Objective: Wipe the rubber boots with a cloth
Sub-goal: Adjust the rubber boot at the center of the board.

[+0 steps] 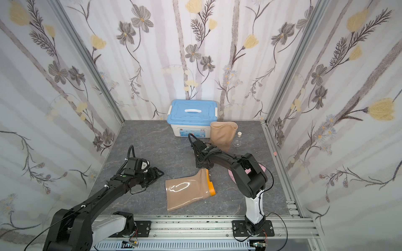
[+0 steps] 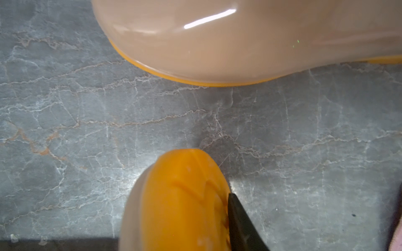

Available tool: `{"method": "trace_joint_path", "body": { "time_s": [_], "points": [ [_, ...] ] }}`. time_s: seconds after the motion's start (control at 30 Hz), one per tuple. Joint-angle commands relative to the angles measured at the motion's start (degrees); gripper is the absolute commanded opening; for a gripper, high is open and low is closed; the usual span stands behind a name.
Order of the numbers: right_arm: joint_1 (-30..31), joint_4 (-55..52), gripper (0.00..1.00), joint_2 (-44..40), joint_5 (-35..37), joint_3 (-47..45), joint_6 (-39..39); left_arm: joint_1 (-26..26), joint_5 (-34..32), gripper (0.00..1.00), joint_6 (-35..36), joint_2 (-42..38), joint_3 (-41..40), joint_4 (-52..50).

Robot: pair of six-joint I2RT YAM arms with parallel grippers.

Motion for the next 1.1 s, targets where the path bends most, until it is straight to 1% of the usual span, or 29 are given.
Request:
{"method": "trace_joint_path", "body": {
  "time_s": [0.0, 0.13, 0.2, 0.27, 0.3, 0.37, 0.43, 0.5, 0.63, 0.8, 0.87, 1.03, 1.07],
  "points": [
    [0.12, -0.54, 0.35, -1.13, 0.18, -0.11, 6.92, -0.04, 0.47, 0.68, 0.92, 0.65, 0.45, 1.62],
    [0.10, -1.12, 0.35, -2.70, 2.40, -0.66, 8.80, -0.05, 1.15, 0.68, 1.54, 1.03, 0.36, 2.14],
    [0.10, -2.09, 0.37, -1.76, 2.37, 0.83, 8.28, 0.00, 1.61, 0.69, 2.11, 1.48, 0.36, 2.58],
    [0.21, -3.25, 0.42, -0.21, 2.11, 2.46, 7.40, -0.03, 2.26, 0.69, 2.52, 2.28, 0.05, 3.45],
    [0.26, -3.48, 0.46, 0.34, 2.05, 2.98, 7.11, -0.04, 2.55, 0.69, 2.51, 2.62, -0.23, 4.01],
    [0.32, -3.63, 0.61, 1.15, 2.21, 3.64, 6.30, -0.05, 2.63, 0.69, 2.57, 3.23, -1.33, 4.86],
    [0.19, -4.03, 0.72, 1.30, 2.93, 3.93, 5.64, 0.00, 2.19, 0.69, 3.00, 3.26, -2.41, 4.96],
    [0.10, -3.89, 0.77, 1.04, 3.42, 3.80, 5.41, -0.03, 1.64, 0.69, 3.14, 2.69, -3.78, 5.29],
    [0.10, -2.72, 0.76, 0.72, 3.40, 3.12, 5.71, -0.05, 1.84, 0.66, 3.35, 1.32, -4.87, 6.35],
    [0.19, -0.58, 0.75, 0.15, 2.77, 1.37, 6.19, 0.00, -2.25, 0.66, 4.44, 0.93, -3.45, 7.47],
    [0.18, 0.09, 0.74, -0.15, 2.78, 0.70, 6.19, 0.11, -2.49, 0.67, 4.58, 2.05, -2.65, 9.58],
    [0.10, 0.87, 0.74, -0.24, 2.45, 0.15, 6.04, 0.33, -0.74, 0.67, 2.17, 7.04, -1.67, 18.93],
    [0.10, 0.99, 0.74, -0.26, 2.23, 0.15, 5.88, 0.30, -0.41, 0.67, 2.10, 9.29, -1.14, 20.73]
  ]
}}
